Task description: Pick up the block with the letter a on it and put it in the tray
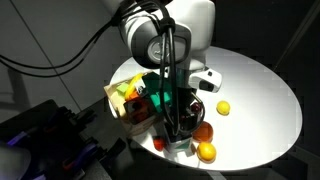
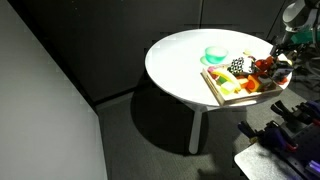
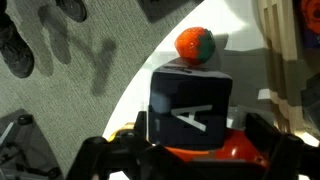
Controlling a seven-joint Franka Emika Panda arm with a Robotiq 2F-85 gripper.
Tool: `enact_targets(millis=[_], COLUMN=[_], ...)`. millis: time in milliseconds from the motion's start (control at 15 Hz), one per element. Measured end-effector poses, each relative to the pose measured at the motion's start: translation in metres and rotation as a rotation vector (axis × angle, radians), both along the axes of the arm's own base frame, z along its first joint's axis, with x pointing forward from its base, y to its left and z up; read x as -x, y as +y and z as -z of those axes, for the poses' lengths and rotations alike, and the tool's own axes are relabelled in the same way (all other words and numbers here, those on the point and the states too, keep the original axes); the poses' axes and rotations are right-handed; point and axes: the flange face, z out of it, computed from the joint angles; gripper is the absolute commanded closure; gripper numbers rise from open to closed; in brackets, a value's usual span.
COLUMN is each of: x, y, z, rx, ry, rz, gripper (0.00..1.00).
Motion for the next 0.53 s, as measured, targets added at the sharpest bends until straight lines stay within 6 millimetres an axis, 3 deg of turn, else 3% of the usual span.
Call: enact_targets(millis=[533], x=[-0.001], y=[-0.005], z=[0.022], rx=[-0.002], ry=[0.033], rz=[0.002], gripper=[0.0])
